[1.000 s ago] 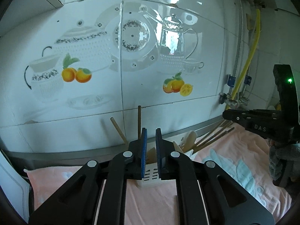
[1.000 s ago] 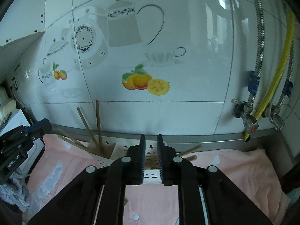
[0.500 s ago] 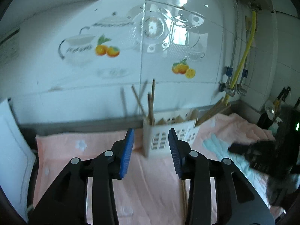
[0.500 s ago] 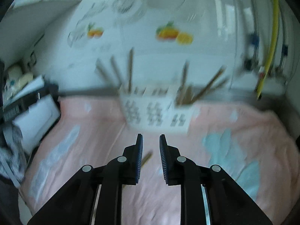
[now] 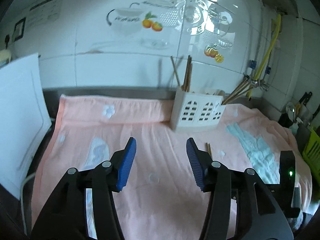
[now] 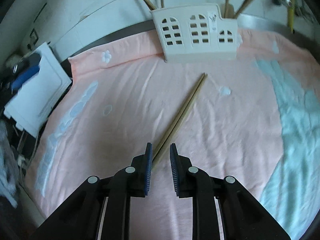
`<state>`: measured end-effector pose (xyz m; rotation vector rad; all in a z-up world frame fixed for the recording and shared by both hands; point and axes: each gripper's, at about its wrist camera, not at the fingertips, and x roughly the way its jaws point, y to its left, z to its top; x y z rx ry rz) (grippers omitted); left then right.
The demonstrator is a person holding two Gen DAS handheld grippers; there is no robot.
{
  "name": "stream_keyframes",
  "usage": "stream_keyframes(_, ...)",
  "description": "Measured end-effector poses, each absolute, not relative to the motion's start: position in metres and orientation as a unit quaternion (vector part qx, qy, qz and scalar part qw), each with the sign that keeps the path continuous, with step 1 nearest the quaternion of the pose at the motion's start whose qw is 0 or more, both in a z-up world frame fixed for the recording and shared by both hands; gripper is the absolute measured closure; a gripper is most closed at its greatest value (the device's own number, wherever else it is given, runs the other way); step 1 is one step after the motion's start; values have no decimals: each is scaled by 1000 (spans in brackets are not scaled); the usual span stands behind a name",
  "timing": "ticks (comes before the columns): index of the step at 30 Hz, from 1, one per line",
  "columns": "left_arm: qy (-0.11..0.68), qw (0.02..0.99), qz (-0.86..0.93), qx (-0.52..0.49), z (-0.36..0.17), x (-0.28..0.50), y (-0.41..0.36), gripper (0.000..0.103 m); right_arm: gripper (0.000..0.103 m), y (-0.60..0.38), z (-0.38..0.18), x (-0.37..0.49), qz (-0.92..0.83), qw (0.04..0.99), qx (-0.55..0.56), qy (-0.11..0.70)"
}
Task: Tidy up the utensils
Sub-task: 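Withdraw both tools and lower them toward the last chopsticks, then close the right tool on a chopstick while the left tool grasps the last one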
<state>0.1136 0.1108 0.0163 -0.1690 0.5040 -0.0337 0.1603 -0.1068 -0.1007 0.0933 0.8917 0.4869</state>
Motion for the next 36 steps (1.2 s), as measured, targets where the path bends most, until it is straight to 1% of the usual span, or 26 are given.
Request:
stream_keyframes(2,252,963,-17,-92,10,109,115,50,87,-104,-105,162,219,874,59,431)
stream_keyframes(4,255,962,-17,-95,3,106,119,50,91,-104,-108,164,207,876,59,432)
stream_keyframes(11,259,960,-21,-105,-7,104,127,50,94,-96,-119,168,182,874,74,444)
stream_keyframes(19,266,957,-26,-117,-19,104,133,50,98,-95,-117,164,153,882,69,440)
stream_keyframes(25,264,956,-26,-128,-21,102,138,50,97,-92,-117,165,130,883,63,446)
stream_keyframes(28,261,957,-25,-128,-20,100,138,50,97,-91,-118,168,129,878,81,454)
stream_keyframes(31,262,956,-25,-130,-21,99,137,50,94,-89,-119,171,124,875,93,459)
stream_keyframes(36,263,955,-27,-134,-22,99,136,50,94,-85,-119,170,118,874,95,461)
